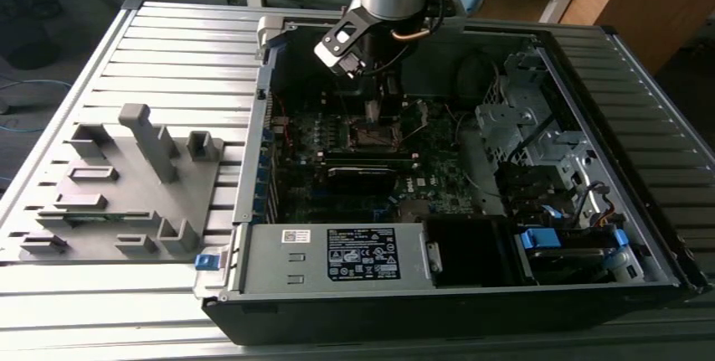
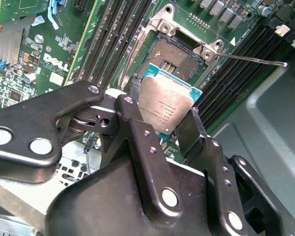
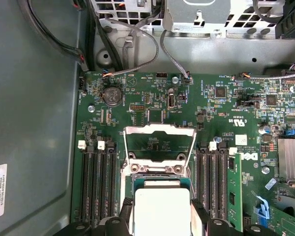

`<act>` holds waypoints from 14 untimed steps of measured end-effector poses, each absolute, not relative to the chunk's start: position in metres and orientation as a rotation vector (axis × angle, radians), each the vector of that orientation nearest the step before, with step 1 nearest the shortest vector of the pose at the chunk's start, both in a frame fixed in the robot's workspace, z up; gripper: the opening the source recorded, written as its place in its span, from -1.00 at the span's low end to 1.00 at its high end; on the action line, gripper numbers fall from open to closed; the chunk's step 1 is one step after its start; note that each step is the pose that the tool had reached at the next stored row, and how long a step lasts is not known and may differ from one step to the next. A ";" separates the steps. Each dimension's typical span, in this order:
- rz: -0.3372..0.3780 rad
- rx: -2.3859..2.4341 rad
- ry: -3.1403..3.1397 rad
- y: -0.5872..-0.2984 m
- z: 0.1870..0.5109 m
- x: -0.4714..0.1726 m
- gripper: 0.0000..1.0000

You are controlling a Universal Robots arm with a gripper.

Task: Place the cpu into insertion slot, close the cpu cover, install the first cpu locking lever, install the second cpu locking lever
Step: 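Place the cpu into insertion slot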

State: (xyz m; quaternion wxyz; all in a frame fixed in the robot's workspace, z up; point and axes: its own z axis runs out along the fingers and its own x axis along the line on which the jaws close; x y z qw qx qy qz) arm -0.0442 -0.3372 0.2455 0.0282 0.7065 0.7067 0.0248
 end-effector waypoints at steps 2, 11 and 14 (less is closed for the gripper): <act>0.076 2.180 2.181 -0.337 0.246 -0.044 0.08; 0.088 2.185 2.186 -0.337 0.245 -0.044 0.08; 0.087 2.185 2.186 -0.337 0.246 -0.043 0.08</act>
